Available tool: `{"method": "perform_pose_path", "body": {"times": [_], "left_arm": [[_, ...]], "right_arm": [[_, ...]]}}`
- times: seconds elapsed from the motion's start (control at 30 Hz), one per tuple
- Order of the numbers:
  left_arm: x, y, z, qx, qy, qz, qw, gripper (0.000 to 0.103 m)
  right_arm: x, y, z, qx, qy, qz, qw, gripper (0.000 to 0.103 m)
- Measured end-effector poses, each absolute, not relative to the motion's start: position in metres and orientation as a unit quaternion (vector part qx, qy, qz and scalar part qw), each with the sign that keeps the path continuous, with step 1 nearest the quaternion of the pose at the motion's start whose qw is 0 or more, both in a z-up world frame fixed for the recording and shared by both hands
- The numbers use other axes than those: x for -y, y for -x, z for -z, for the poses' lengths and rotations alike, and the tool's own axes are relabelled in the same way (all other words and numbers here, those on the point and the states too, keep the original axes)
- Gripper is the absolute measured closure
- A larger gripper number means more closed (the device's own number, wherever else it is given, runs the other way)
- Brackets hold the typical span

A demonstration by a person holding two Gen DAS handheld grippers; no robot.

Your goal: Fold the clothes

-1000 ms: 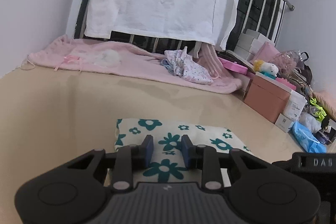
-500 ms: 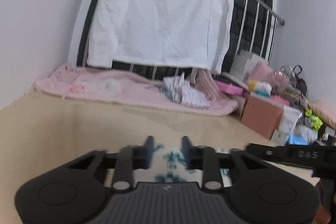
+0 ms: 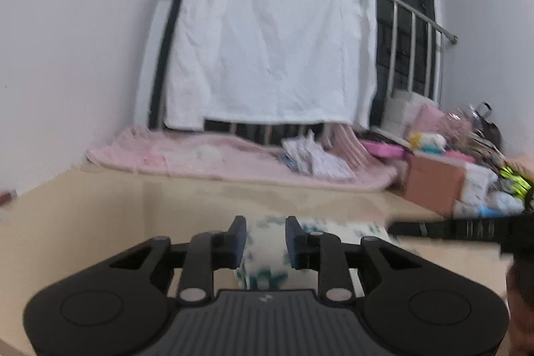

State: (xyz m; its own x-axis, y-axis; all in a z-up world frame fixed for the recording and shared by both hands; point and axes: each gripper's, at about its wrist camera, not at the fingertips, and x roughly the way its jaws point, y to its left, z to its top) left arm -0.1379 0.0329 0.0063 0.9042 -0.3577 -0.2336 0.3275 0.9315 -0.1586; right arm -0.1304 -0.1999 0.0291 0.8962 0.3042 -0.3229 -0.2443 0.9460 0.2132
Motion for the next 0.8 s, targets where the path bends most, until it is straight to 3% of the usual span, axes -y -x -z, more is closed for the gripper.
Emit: {"method": "perform_pose_path", "body": {"times": [0.03, 0.17, 0.3, 0.47, 0.53, 0.57, 0.67, 0.7, 0.8], "left_arm": [[-0.032, 0.134, 0.0, -0.148, 0.053, 0.171, 0.973, 0.086], [-0.029, 0.127, 0.012, -0.174, 0.034, 0.15, 0.973, 0.086], [-0.05, 0.129, 0.009, -0.175, 0.085, 0.163, 0.967, 0.08], [-0.079, 0.134, 0.012, -0.172, 0.128, 0.257, 0.942, 0.052], [-0.08, 0.133, 0.011, -0.164, 0.119, 0.282, 0.938, 0.026], [-0.077, 0.131, 0.009, -0.162, 0.106, 0.291, 0.937, 0.025], [-0.065, 0.12, 0.007, -0.172, 0.052, 0.321, 0.93, 0.036], [-0.06, 0.115, 0.006, -0.184, 0.032, 0.331, 0.925, 0.055], [-0.056, 0.103, 0.007, -0.21, -0.01, 0.353, 0.912, 0.076]], "right_arm": [[0.196, 0.131, -0.031, -0.175, -0.08, -0.15, 0.97, 0.1], [0.186, 0.118, -0.018, -0.208, -0.075, -0.156, 0.963, 0.1], [0.188, 0.111, -0.014, -0.22, -0.086, -0.153, 0.96, 0.1], [0.198, 0.112, -0.01, -0.218, -0.1, -0.165, 0.957, 0.1], [0.201, 0.112, -0.01, -0.219, -0.103, -0.17, 0.955, 0.1], [0.202, 0.112, -0.01, -0.219, -0.103, -0.172, 0.955, 0.1], [0.205, 0.111, -0.01, -0.222, -0.106, -0.18, 0.953, 0.1], [0.206, 0.111, -0.01, -0.223, -0.106, -0.183, 0.952, 0.1], [0.208, 0.109, -0.01, -0.227, -0.108, -0.191, 0.949, 0.1]]}}
